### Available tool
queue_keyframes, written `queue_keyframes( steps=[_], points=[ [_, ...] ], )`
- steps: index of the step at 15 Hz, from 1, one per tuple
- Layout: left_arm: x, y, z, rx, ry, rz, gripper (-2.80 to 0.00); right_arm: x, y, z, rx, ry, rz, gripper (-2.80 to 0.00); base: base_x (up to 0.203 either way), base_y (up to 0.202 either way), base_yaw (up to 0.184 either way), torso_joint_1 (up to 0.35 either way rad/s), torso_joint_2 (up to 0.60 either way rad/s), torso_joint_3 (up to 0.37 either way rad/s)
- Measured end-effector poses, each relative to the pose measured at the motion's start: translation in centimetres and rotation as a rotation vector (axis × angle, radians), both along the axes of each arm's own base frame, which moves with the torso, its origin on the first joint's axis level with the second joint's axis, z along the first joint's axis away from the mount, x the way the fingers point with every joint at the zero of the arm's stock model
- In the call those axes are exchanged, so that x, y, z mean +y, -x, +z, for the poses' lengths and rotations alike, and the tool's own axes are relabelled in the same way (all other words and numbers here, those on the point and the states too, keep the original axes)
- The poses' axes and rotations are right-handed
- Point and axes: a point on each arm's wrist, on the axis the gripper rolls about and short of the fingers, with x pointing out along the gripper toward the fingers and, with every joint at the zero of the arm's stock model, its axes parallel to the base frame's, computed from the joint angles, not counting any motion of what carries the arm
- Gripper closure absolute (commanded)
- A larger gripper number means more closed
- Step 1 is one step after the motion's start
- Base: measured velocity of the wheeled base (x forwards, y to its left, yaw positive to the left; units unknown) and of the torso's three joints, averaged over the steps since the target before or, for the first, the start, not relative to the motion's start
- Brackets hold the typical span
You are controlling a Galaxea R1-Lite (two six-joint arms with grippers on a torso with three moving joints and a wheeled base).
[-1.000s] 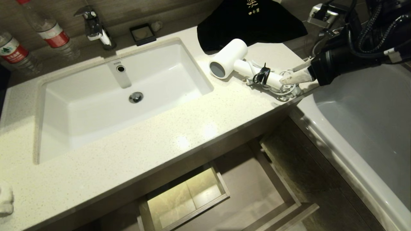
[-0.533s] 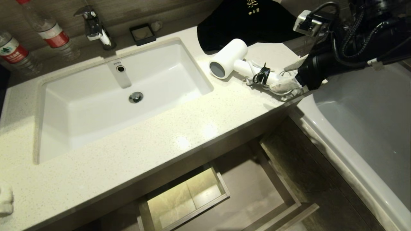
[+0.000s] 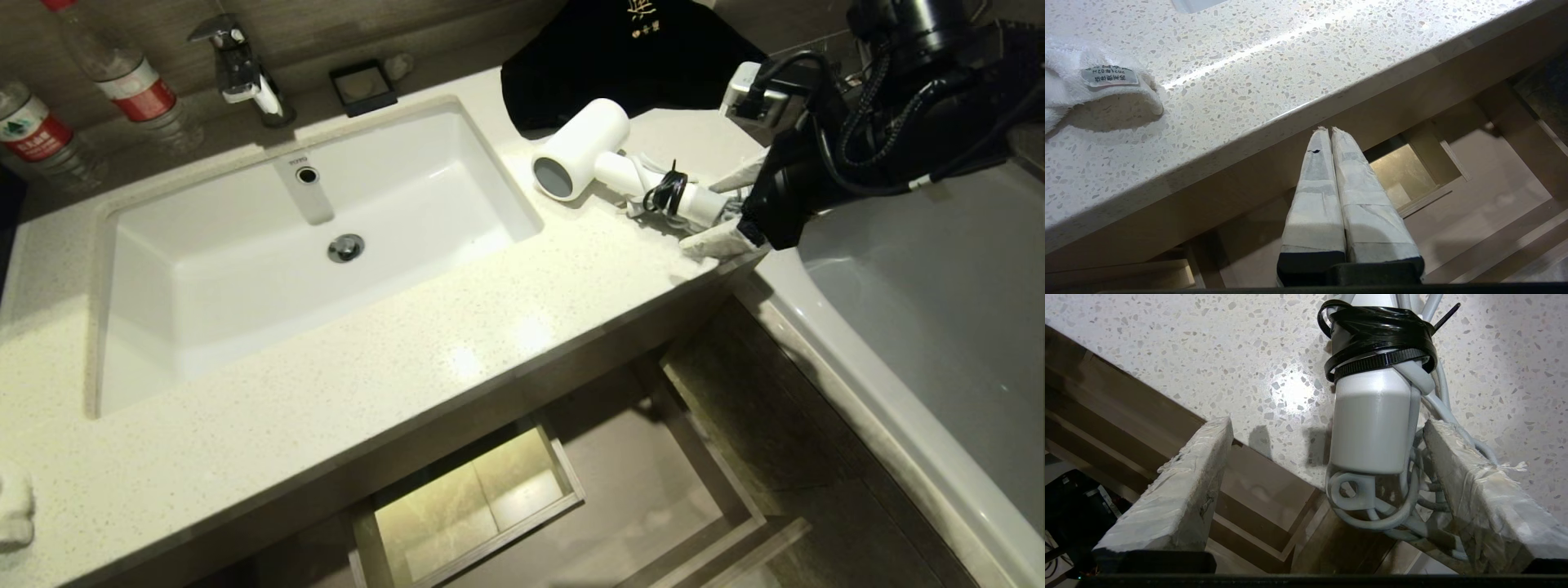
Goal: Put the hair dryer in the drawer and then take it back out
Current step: Pick up the hairdryer
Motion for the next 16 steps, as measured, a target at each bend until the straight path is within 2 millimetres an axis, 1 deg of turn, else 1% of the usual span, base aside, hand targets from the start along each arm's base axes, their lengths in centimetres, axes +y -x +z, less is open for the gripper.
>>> queue_keyframes(
  steps=[6,12,16],
  points=[
    [0.0,0.0,0.0,0.0,0.0,0.0,0.0,-0.1,-0.9,-0.5,-0.004,0.002,-0.012,-2.8,0.0,0.0,0.0,0.0,0.0,0.0],
    [0.0,0.0,0.0,0.0,-0.001,0.0,0.0,-0.2,-2.2,-0.7,-0.053,-0.01,-0.036,-2.8,0.0,0.0,0.0,0.0,0.0,0.0],
    [0.0,0.0,0.0,0.0,0.0,0.0,0.0,-0.8,-2.3,-0.9,-0.037,-0.005,-0.053,-2.8,0.0,0.0,0.0,0.0,0.0,0.0]
  ],
)
